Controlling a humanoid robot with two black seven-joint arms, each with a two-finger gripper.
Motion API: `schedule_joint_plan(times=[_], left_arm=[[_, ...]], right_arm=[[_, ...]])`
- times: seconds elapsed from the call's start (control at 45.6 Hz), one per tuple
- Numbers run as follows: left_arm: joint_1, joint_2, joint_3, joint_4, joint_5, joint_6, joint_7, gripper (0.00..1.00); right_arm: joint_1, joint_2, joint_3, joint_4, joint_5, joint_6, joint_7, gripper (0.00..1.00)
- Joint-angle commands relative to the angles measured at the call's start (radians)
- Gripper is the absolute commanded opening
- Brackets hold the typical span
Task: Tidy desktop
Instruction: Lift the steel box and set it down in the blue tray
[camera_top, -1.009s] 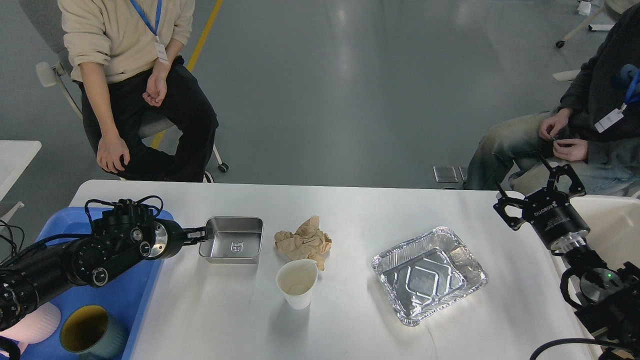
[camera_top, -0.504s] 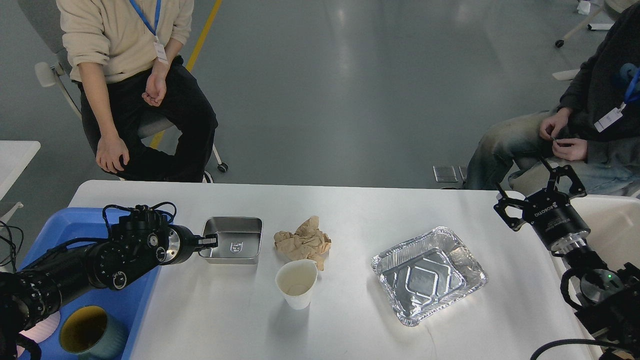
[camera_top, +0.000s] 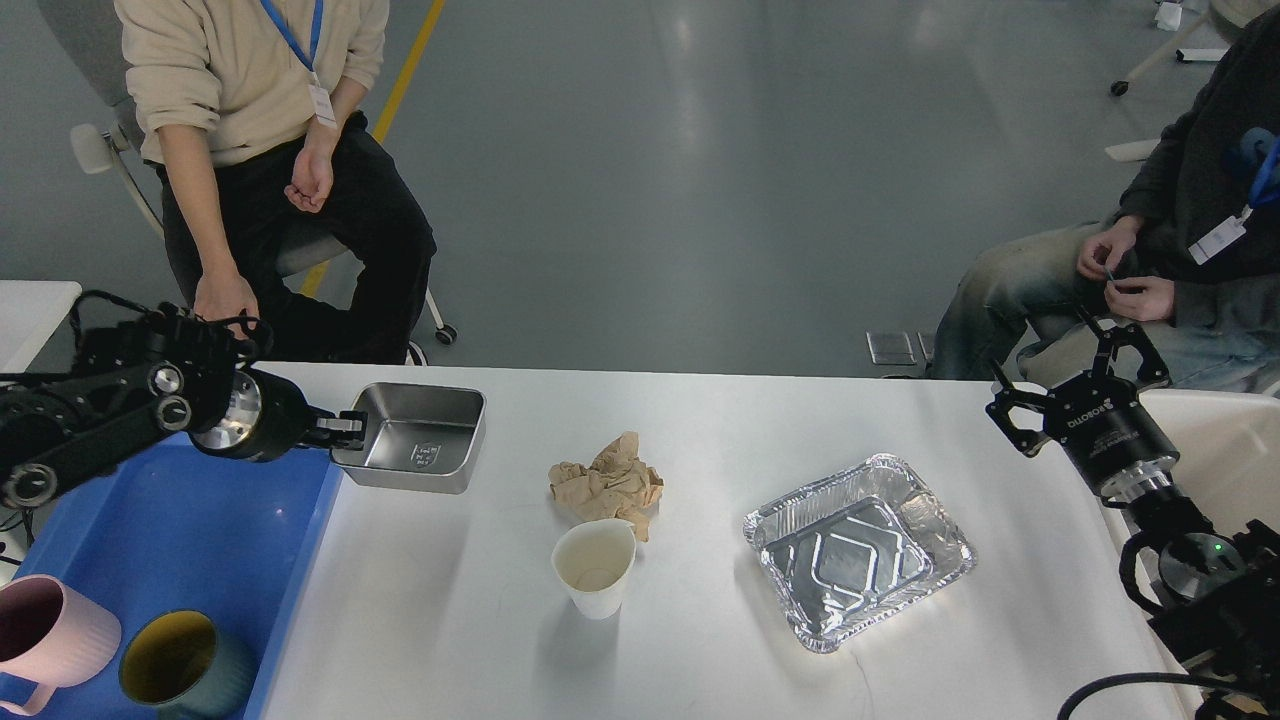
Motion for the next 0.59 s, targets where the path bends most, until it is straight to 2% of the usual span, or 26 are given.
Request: schedule_joint_plan(times=[0.0, 0.066, 0.175, 0.285, 0.438, 0.57], left_arm=[[-0.121, 0.204, -0.062, -0.169, -0.033, -0.188, -0.001, 0.02], [-0.183, 0.273, -0.125, -0.202, -0.053, -0.291, -0.001, 0.02], [-0.265, 0.322, -0.218, -0.199, -0.062, -0.291, -0.003, 0.02], [-0.282, 0.35, -0.264, -0.197, -0.061, -0.291, -0.003, 0.02], [-0.263, 0.382, -0.255, -0.177, -0.054, -0.291, -0.007, 0.02], [-0.109, 0.404, -0.26, -0.047, -0.048, -0.291, -0.063, 0.04]], right_arm=[[0.004, 0.001, 0.0, 0.0, -0.001, 0.0, -0.001, 1.0], [0.004, 0.003, -0.001, 0.002, -0.001, 0.0, -0.001, 1.0], [0.004, 0.01, 0.0, 0.002, -0.002, -0.002, -0.001, 1.0], [0.007, 0.016, 0.0, 0.002, -0.013, -0.002, -0.001, 1.0], [0.008, 0.016, 0.0, 0.002, -0.014, -0.002, -0.001, 1.0], [0.007, 0.016, 0.0, 0.003, -0.014, -0.002, -0.001, 1.0]])
